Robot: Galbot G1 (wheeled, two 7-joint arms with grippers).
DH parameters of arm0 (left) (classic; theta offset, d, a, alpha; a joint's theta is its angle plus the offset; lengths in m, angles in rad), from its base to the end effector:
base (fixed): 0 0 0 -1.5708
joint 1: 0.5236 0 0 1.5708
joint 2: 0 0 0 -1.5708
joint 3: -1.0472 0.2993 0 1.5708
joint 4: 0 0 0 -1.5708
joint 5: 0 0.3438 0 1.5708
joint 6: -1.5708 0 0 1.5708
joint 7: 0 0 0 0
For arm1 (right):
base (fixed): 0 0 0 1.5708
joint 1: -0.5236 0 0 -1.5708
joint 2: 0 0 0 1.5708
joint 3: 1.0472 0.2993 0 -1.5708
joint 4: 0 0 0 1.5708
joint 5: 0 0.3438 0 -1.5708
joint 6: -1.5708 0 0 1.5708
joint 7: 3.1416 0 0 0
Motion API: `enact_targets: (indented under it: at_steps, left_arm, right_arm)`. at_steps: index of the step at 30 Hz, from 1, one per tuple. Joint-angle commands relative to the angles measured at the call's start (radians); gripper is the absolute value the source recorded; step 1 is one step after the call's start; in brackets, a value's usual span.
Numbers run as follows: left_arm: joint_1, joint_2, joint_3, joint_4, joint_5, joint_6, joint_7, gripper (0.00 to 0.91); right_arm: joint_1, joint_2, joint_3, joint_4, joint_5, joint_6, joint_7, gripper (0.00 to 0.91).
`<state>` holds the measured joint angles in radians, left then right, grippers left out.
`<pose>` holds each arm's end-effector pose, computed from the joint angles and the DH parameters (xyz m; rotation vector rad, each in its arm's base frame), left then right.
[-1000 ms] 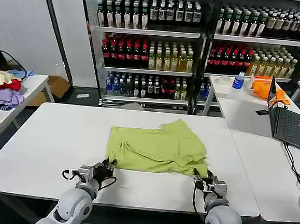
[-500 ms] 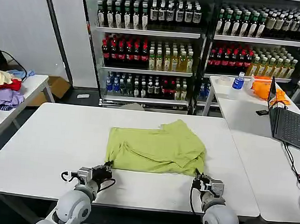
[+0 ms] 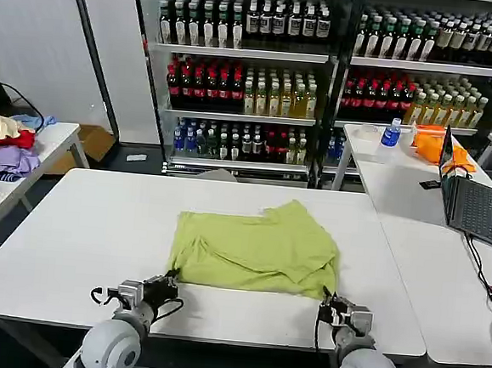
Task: Fold and organize the clothes.
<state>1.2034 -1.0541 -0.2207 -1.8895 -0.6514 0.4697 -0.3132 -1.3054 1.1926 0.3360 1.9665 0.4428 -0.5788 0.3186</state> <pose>0.2744 0.0100 -0.2605 -0.1975 -2.6108 0.0419 0.2562 -0.0066 -0.2506 0.0419 -2.6020 0.0515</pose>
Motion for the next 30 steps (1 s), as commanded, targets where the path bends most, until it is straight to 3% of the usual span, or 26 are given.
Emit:
enact_targets:
  at_steps: [1, 16, 17, 18, 19, 20, 21, 22, 26, 30]
  left_arm:
    - [0.092, 0.021, -0.019, -0.08, 0.0, 0.001, -0.003, 0.02]
    - [0.383, 0.077, -0.133, -0.301, 0.017, -0.013, -0.013, 0.03]
    - [0.392, 0.08, -0.14, -0.306, 0.017, -0.013, -0.015, 0.03]
    - [0.4, 0.082, -0.146, -0.31, 0.017, -0.014, -0.019, 0.02]
    - [0.404, 0.084, -0.151, -0.314, 0.017, -0.013, -0.021, 0.04]
    - [0.41, 0.086, -0.155, -0.319, 0.016, -0.013, -0.022, 0.171]
    - [0.412, 0.089, -0.158, -0.325, 0.017, -0.011, -0.022, 0.776]
    - [0.413, 0.091, -0.161, -0.329, 0.017, -0.009, -0.022, 0.907]
    - [0.405, 0.095, -0.164, -0.344, 0.052, -0.004, -0.029, 0.907]
    - [0.395, 0.095, -0.181, -0.375, 0.077, 0.003, -0.034, 0.907]
  right_arm:
    - [-0.176, -0.004, 0.054, 0.132, -0.05, 0.004, -0.008, 0.0]
    - [-0.423, 0.033, 0.109, 0.294, -0.19, 0.001, -0.044, 0.0]
    - [-0.427, 0.038, 0.108, 0.297, -0.199, 0.001, -0.04, 0.242]
    - [-0.43, 0.045, 0.107, 0.3, -0.203, 0.001, -0.037, 0.806]
    - [-0.43, 0.048, 0.106, 0.302, -0.206, 0.001, -0.036, 0.907]
    - [-0.43, 0.053, 0.105, 0.305, -0.207, 0.001, -0.035, 0.907]
    - [-0.43, 0.057, 0.102, 0.311, -0.208, 0.002, -0.038, 0.907]
    - [-0.43, 0.06, 0.101, 0.316, -0.211, 0.002, -0.041, 0.907]
    - [-0.422, 0.06, 0.109, 0.331, -0.294, 0.03, -0.079, 0.907]
    - [-0.392, 0.048, 0.136, 0.361, -0.291, 0.054, -0.093, 0.907]
